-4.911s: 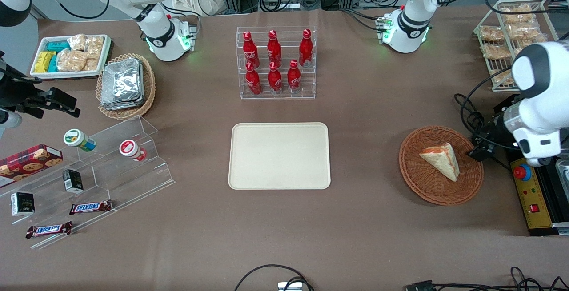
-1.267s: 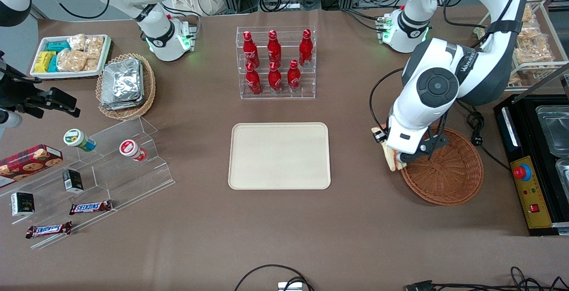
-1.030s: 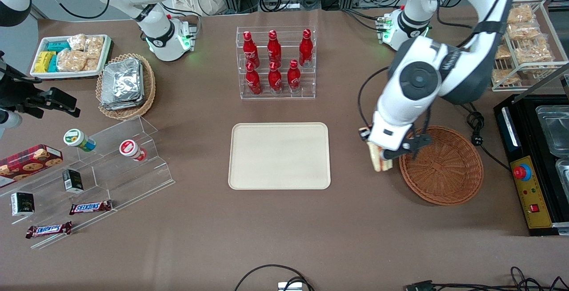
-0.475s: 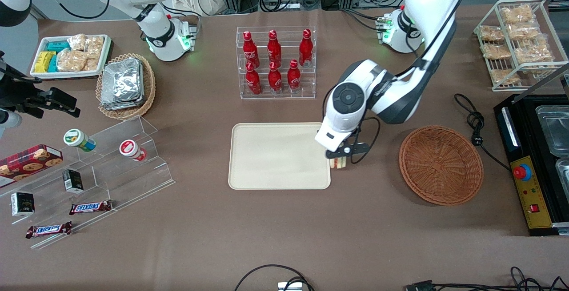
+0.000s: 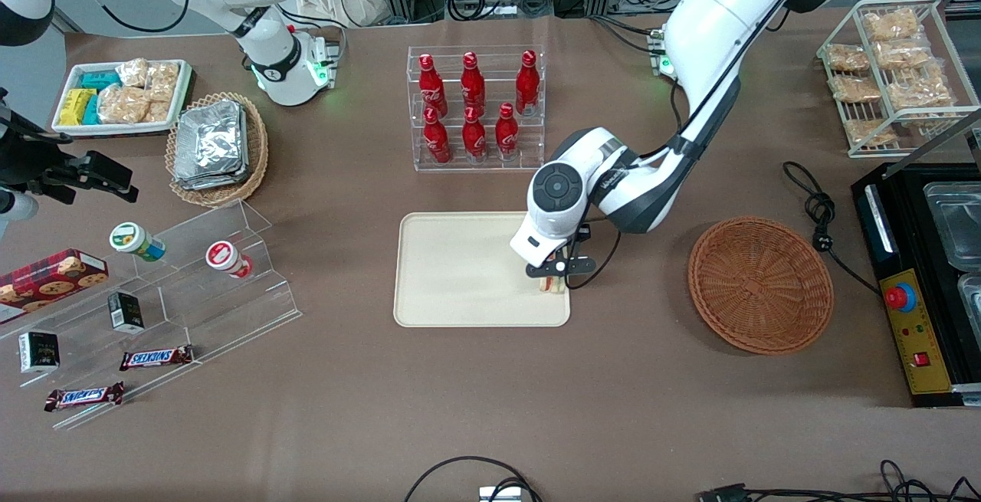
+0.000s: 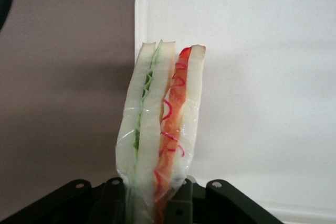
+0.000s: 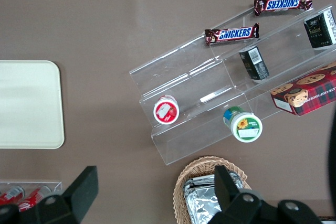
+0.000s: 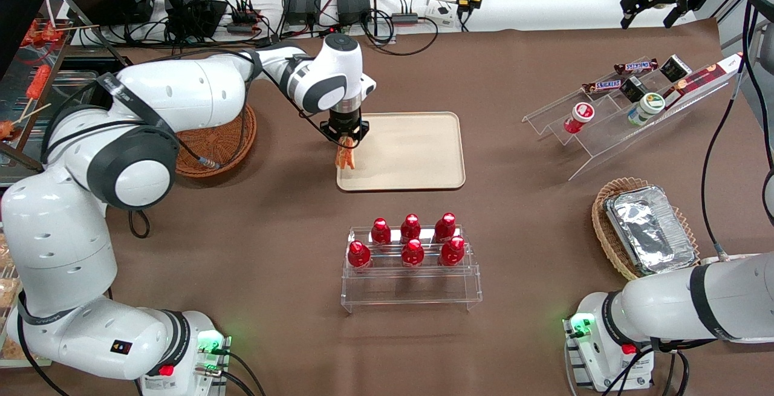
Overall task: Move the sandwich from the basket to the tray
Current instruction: 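Carry the sandwich over the cream tray and lower it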
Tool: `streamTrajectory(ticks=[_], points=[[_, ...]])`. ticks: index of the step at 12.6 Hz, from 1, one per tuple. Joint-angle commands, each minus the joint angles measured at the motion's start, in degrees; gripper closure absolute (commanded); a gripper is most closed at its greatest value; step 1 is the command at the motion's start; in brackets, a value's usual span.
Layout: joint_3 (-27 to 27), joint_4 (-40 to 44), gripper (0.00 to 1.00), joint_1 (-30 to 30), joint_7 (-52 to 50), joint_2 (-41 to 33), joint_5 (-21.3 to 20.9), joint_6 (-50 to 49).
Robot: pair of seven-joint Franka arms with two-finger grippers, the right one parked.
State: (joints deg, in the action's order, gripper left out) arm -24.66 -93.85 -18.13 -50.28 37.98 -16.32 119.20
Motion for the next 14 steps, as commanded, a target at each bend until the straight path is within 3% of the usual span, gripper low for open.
streamTrajectory(ticks=[1,3,4,5,6,7,14], points=[[0.58,4.99,0.96,-2.53,-1.39,4.38,-1.79,-0.64],[0.58,6.14,0.94,-2.53,-1.57,4.83,-1.70,-0.64],[0.58,6.14,0.86,-2.53,-1.57,4.91,-1.70,-0.64],[0.58,6.14,0.66,-2.53,-1.57,4.91,-1.70,-0.64],[0.58,6.14,0.26,-2.53,-1.57,5.17,-1.79,-0.64],[0.58,6.14,0.00,-2.61,-1.66,5.35,-2.49,-0.20],[0.58,6.14,0.00,-2.79,-3.24,5.00,-3.99,0.42]])
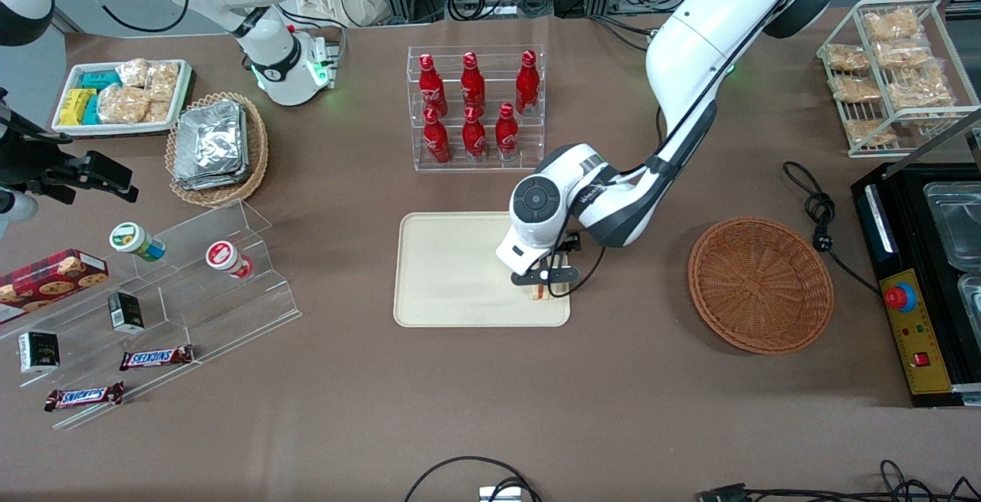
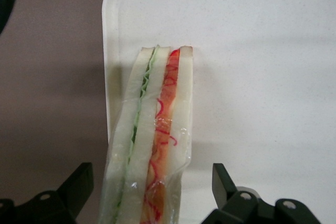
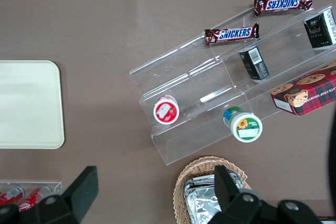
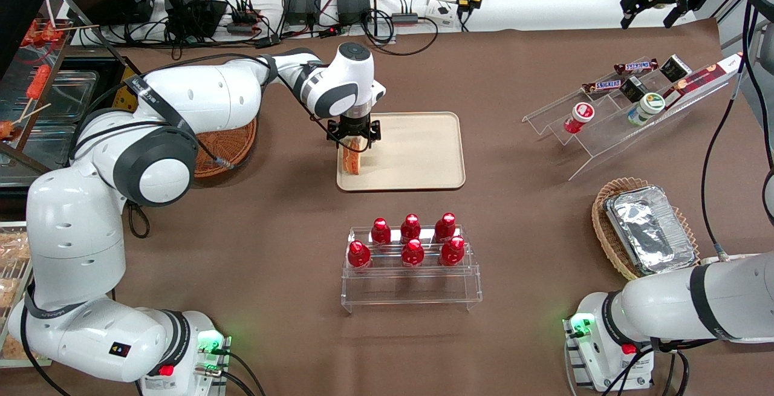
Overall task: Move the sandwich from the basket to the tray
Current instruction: 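Open the left gripper to release the sandwich on the tray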
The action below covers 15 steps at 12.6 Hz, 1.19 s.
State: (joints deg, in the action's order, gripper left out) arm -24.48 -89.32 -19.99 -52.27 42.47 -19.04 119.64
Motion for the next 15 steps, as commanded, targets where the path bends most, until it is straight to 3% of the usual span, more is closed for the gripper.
streamTrajectory(ticks=[1,5,7,9,12,15], points=[[0.40,1.61,0.00,-0.84,-1.26,-0.10,-1.26,-0.55],[-0.04,1.09,0.00,4.32,2.77,-10.98,0.23,-8.89],[0.04,0.82,0.00,8.02,8.21,-18.79,4.95,-14.67],[0.04,-0.23,0.00,14.42,14.80,-26.96,8.74,-18.99],[0.22,-4.36,0.00,24.19,29.09,-38.31,10.77,-21.54],[0.40,-4.01,0.00,34.12,44.41,-44.56,18.23,-28.48]])
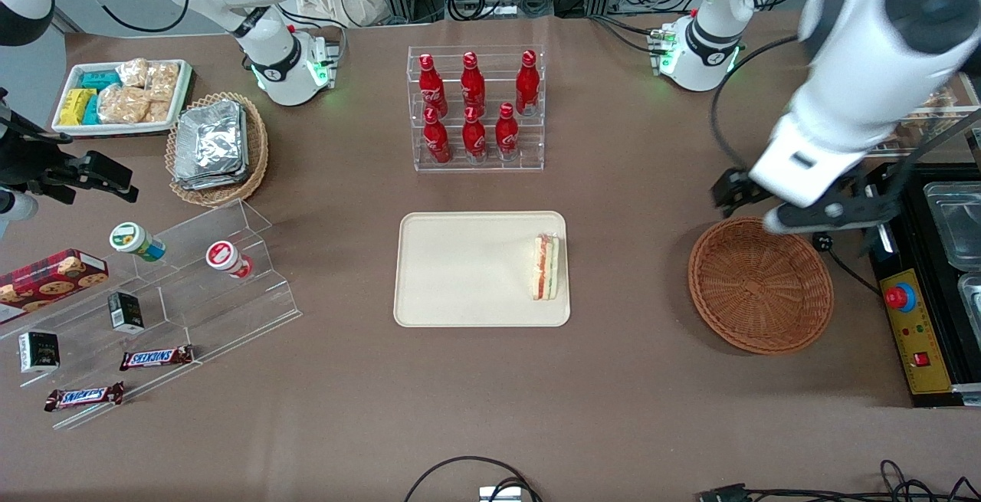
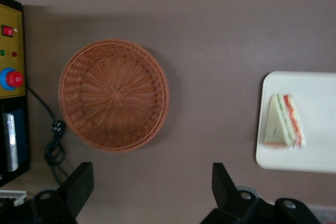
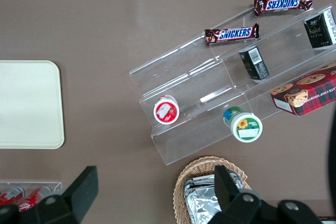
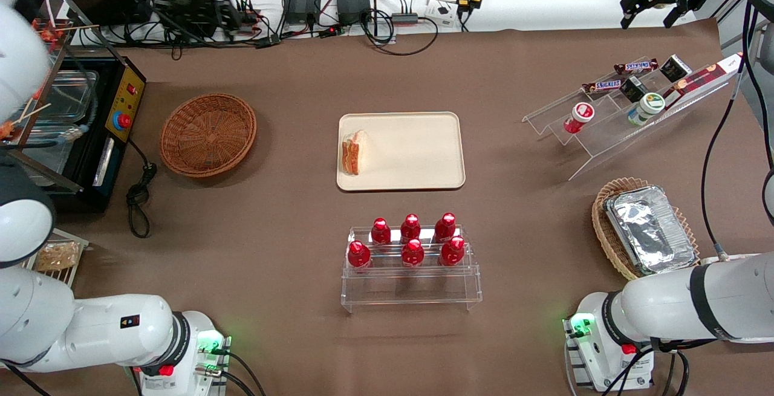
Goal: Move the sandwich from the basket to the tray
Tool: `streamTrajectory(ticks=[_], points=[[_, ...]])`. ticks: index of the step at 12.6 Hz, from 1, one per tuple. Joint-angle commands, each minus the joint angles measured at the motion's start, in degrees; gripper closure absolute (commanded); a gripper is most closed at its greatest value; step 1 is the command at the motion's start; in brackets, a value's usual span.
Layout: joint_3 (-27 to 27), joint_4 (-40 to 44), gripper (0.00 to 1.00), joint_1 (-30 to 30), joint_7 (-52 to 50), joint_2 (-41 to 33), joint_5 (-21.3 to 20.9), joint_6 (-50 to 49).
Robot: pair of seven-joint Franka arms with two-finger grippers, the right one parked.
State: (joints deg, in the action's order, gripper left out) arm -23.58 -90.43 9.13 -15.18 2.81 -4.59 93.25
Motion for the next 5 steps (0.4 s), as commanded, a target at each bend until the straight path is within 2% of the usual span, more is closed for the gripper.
streamTrajectory(ticks=[1,2,4,5], points=[[-0.24,-2.56,0.00,5.71,9.18,-5.70,3.97,-4.20],[3.15,-1.69,0.00,3.72,9.38,-5.79,3.97,-6.22],[17.62,-1.50,0.00,-9.08,9.46,-6.32,4.67,-8.17],[18.73,-1.50,0.00,-9.66,9.73,-6.67,6.50,-8.87]])
